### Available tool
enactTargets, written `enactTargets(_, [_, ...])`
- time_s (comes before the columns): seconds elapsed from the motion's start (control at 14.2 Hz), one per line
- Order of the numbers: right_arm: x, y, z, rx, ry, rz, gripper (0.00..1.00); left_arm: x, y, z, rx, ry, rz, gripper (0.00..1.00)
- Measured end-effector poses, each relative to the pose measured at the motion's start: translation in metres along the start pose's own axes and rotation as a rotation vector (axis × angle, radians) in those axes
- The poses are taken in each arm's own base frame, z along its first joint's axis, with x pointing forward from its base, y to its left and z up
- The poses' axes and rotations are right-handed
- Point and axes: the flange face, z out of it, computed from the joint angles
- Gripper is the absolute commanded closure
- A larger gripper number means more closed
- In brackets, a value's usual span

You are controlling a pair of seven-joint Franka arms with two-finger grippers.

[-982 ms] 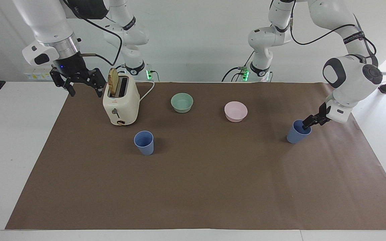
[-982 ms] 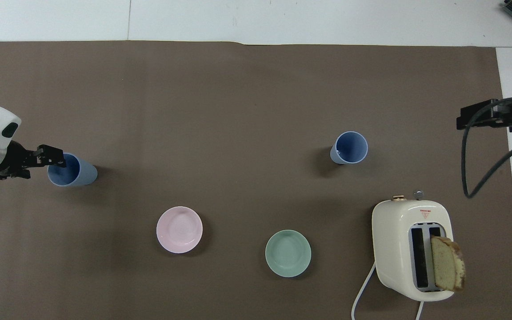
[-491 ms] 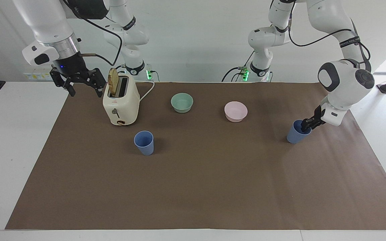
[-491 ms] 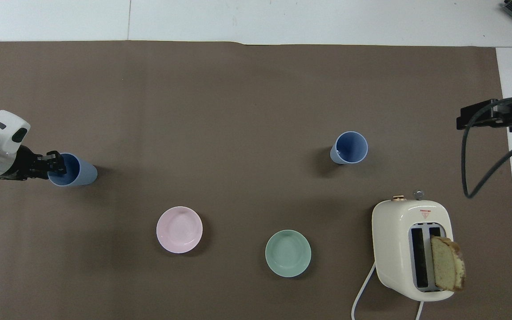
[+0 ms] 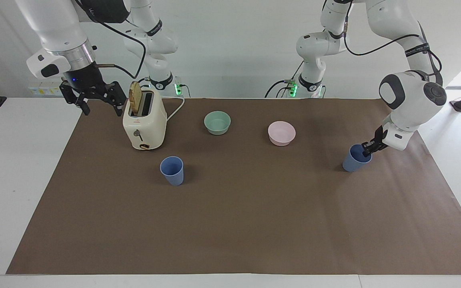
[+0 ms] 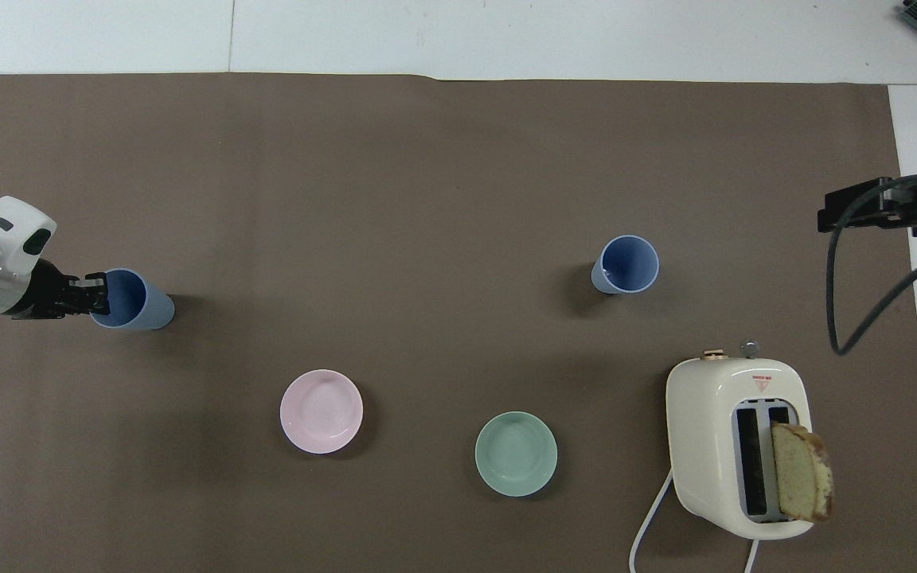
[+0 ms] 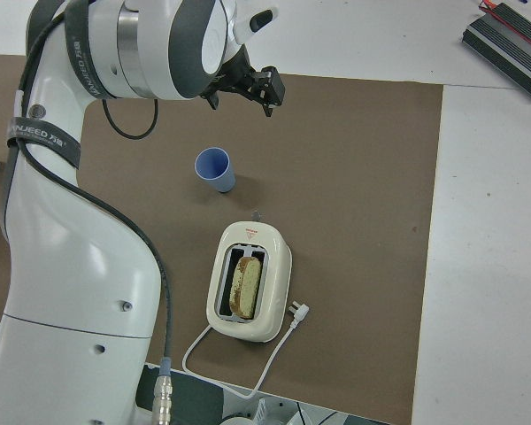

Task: Stack blue cups with both arms
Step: 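Carry the blue cup with the left gripper toward the table center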

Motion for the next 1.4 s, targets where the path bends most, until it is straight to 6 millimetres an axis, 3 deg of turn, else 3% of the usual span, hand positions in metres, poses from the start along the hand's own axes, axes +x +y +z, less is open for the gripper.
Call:
enactTargets(0.21, [0.0,0.0,0.0,0.0,0.0,0.0,0.0,0.005,0.008,-0.014,-0.041,0.022,-0.012,1.0])
enactTargets(0.42, [0.0,0.0,0.0,0.0,0.0,0.0,0.0,0.01,0.039,-0.065,-0.094,0.051,-0.028,1.0])
enactTargets(0.56, [0.0,0.0,0.0,0.0,0.0,0.0,0.0,0.006,0.075,-0.094,-0.105,0.078,-0.054,1.0])
enactTargets(0.7, [0.0,0.0,0.0,0.0,0.0,0.0,0.0,-0.005,0.124,-0.102,-0.113,0.083,-0.095,1.0])
enactTargets(1.05, [0.0,0.0,0.0,0.0,0.0,0.0,0.0,-0.045,0.249,-0.098,-0.159,0.123,-0.175,1.0])
enactTargets(1.19, [0.0,0.0,0.0,0.0,0.0,0.0,0.0,-0.058,0.295,-0.077,-0.17,0.147,-0.195,1.0])
enactTargets(1.4, [0.0,0.0,0.0,0.0,0.0,0.0,0.0,-0.077,0.353,-0.029,-0.171,0.149,-0.183,1.0])
